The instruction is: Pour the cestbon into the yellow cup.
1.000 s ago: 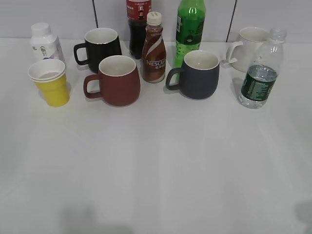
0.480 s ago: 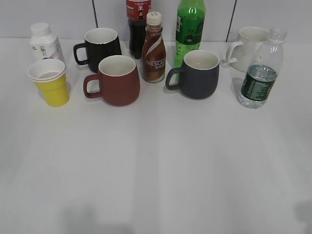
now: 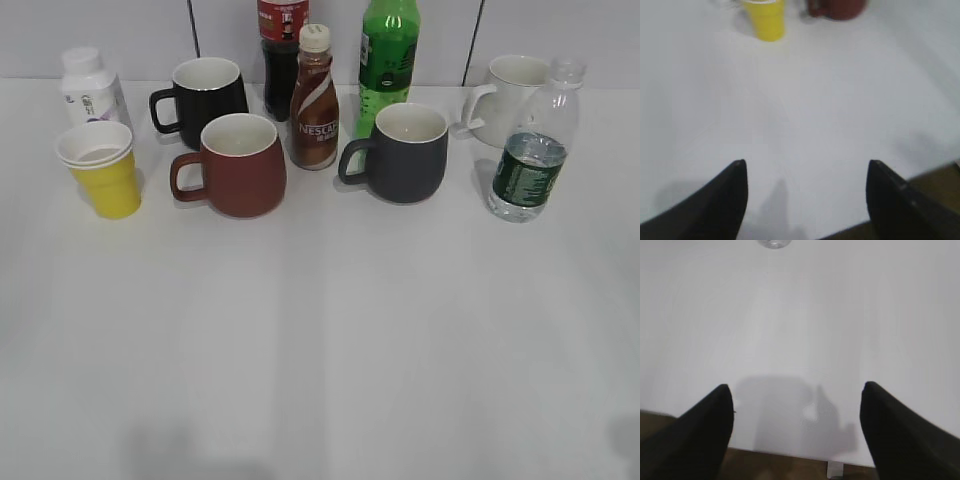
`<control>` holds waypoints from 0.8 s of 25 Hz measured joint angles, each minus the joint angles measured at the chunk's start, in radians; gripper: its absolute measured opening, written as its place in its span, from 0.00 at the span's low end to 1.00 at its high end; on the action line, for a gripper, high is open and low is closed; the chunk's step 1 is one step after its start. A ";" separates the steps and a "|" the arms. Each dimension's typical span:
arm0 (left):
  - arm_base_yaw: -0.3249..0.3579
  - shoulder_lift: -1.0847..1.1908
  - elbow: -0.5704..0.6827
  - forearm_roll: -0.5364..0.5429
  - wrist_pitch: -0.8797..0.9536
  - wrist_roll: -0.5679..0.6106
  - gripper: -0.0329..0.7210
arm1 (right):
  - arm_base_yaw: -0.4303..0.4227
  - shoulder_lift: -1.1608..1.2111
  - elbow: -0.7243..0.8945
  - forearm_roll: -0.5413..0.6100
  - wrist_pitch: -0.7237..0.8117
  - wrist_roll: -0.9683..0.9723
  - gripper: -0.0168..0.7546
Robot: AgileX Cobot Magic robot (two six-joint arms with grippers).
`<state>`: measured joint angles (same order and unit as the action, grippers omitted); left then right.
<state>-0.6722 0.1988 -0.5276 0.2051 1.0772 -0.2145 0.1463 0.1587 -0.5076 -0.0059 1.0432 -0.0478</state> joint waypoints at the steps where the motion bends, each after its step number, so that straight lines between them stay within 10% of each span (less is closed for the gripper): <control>1: 0.041 -0.009 0.000 0.000 0.000 0.000 0.78 | -0.020 -0.003 0.000 0.000 0.000 0.000 0.79; 10: 0.489 -0.135 0.000 0.001 0.001 0.000 0.78 | -0.109 -0.104 0.000 0.000 -0.002 0.000 0.79; 20: 0.532 -0.205 0.003 0.002 0.000 0.000 0.78 | -0.111 -0.165 0.002 0.006 -0.002 0.000 0.79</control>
<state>-0.1405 -0.0063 -0.5251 0.2071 1.0777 -0.2145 0.0351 -0.0065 -0.5056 0.0000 1.0414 -0.0478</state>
